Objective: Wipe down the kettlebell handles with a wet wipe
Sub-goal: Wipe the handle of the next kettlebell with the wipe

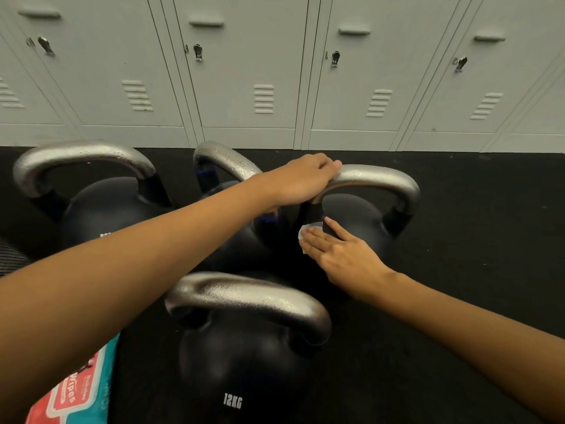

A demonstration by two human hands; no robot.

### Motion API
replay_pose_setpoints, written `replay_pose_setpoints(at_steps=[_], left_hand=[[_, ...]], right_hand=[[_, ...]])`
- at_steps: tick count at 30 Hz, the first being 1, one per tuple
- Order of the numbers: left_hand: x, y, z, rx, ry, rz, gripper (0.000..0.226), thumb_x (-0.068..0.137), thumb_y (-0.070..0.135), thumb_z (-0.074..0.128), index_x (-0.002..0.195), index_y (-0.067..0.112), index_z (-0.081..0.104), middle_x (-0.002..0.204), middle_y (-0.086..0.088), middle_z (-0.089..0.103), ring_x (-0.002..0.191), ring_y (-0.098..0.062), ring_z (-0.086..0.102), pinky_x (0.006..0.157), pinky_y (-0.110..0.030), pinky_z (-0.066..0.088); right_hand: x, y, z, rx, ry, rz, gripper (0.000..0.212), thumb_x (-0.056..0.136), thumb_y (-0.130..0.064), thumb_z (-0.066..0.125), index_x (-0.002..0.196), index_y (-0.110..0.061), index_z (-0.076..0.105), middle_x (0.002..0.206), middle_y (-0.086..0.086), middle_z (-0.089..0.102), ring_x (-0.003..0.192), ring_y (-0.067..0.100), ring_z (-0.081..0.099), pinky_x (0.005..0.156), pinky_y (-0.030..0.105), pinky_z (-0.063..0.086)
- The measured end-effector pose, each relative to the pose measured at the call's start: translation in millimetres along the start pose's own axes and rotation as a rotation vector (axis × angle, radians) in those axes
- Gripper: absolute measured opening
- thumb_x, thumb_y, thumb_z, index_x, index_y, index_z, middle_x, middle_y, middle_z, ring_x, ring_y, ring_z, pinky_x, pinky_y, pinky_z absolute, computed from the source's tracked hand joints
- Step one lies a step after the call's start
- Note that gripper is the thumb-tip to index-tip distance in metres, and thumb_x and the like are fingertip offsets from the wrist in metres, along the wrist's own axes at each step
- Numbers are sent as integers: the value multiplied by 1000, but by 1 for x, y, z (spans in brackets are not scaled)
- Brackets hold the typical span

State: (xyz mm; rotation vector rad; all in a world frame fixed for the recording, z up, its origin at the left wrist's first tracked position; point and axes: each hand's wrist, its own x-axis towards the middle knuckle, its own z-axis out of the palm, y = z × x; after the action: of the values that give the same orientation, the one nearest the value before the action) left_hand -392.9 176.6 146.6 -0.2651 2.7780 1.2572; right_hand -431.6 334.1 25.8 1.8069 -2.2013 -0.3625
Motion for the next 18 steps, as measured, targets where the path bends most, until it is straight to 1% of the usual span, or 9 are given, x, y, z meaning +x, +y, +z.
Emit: replay_pose_setpoints(at_steps=[1, 3, 6, 7, 8, 10, 12, 16, 18], left_hand=[[0, 0, 0, -3, 1, 0, 41, 103, 42, 30, 133, 21, 49, 128, 0, 54, 115, -14, 47, 94, -29, 33], [1, 0, 0, -2, -1, -1, 41, 103, 42, 30, 133, 21, 49, 127, -1, 55, 114, -14, 48, 94, -29, 33], [2, 1, 1, -1, 0, -1, 41, 103, 42, 29, 133, 21, 48, 125, -3, 56, 113, -14, 49, 93, -28, 33], [2, 1, 1, -7, 2, 0, 41, 103, 42, 29, 133, 21, 48, 126, -3, 56, 113, -14, 49, 93, -28, 34], [3, 1, 1, -11, 3, 0, 42, 103, 43, 29, 134, 22, 48, 126, -3, 56, 114, -14, 49, 94, -29, 34], [2, 0, 1, -12, 2, 4, 42, 103, 42, 29, 134, 22, 48, 128, 0, 54, 115, -13, 48, 95, -28, 33], [1, -1, 0, 0, -1, 16, 42, 103, 42, 29, 134, 22, 48, 128, 2, 53, 116, -11, 46, 94, -27, 31], [3, -3, -1, -11, 14, 15, 42, 103, 43, 29, 128, 19, 53, 117, 3, 54, 107, -11, 48, 92, -27, 33], [5, -2, -2, -75, 41, 6, 45, 103, 43, 31, 119, 10, 58, 101, 1, 56, 93, -13, 51, 92, -29, 39]], right_hand=[[4, 1, -1, 2, -37, 9, 63, 61, -16, 81, 122, -6, 68, 126, 11, 67, 118, 22, 63, 110, 46, 31], [12, -3, -9, -30, -94, 32, 62, 69, -18, 75, 129, -7, 63, 133, 12, 62, 124, 21, 59, 112, 47, 20], [18, -9, -10, -70, -179, 21, 57, 96, -15, 43, 151, -6, 32, 158, 15, 29, 147, 22, 27, 112, 44, -14], [17, -8, -11, -72, -176, 17, 57, 98, -14, 39, 153, -6, 27, 160, 15, 25, 149, 22, 22, 110, 43, -19], [15, -7, -13, -59, -153, 13, 57, 96, -13, 43, 151, -6, 31, 158, 15, 30, 147, 22, 27, 111, 44, -17], [9, -2, -13, -8, -132, 0, 60, 81, -12, 66, 140, -8, 53, 143, 12, 54, 134, 21, 50, 115, 49, 1], [1, 7, -15, 89, -125, -19, 65, 65, -9, 78, 129, -10, 64, 131, 7, 64, 123, 19, 60, 114, 48, 14], [-13, 21, -38, 545, -90, 16, 48, 92, 2, 53, 136, -17, 57, 141, -4, 55, 134, 8, 46, 120, 24, -2], [-15, 30, -60, 791, -66, 115, 43, 96, 1, 50, 133, -19, 61, 136, -7, 60, 128, 3, 49, 121, 22, 16]])
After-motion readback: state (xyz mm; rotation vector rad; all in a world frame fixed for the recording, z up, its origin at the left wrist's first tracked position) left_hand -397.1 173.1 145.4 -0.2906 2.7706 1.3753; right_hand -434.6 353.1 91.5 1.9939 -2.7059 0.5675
